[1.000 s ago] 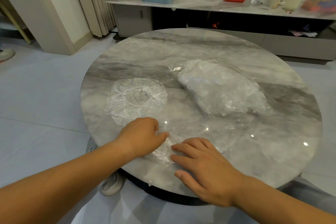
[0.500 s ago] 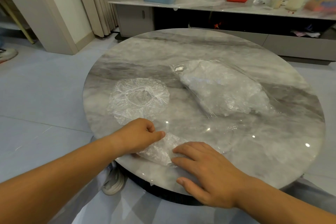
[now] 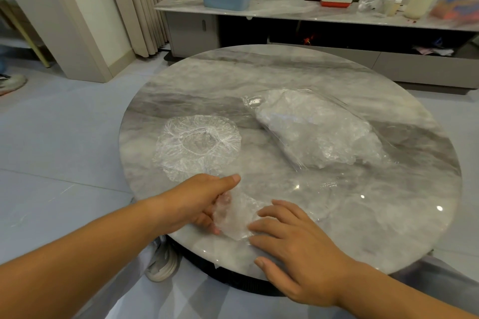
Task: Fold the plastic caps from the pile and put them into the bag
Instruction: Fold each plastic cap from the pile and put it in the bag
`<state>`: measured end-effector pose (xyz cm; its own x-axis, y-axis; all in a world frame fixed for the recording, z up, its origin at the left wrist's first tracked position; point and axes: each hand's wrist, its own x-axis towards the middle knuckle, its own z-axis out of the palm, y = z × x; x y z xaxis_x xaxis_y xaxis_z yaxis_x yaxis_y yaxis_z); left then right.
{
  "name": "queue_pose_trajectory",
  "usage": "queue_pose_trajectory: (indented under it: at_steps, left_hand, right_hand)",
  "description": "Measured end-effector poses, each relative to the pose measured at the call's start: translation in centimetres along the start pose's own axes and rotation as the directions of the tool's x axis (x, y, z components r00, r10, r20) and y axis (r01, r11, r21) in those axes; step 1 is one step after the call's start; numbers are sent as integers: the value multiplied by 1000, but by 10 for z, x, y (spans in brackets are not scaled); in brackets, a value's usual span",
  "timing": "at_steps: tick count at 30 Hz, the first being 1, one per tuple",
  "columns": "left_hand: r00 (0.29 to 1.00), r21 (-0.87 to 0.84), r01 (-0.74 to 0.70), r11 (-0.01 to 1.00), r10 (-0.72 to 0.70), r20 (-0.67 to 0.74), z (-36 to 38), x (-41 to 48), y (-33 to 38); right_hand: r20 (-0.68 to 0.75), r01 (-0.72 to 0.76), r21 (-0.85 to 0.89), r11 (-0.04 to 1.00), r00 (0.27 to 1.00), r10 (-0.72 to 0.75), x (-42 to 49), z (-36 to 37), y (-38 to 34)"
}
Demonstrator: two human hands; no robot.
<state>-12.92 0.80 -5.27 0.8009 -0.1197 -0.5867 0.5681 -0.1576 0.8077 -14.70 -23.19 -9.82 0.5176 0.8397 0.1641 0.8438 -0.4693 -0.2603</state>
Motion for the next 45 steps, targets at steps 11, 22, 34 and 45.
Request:
queue_pose_trajectory:
  at_steps: [11,22,34,45]
  left_hand:
    - [987,111,-154,982,149,55,23,0,-9]
    - [990,214,-128,968,112,86,26,6,3]
    - [990,830,-127,543,117,74,53,33,37]
    - [994,247,-110,963,103,43,35,25,27]
  right_hand:
    - [-215,6,193,981,976,36,-29,-16,6]
    - [-100,-89,-7,996,991,88,-27,-1,-11]
    - [18,-36,-18,999,999,36,-31,-11,2]
    - [-117,-161,142,977,977,178,-28,-22,11]
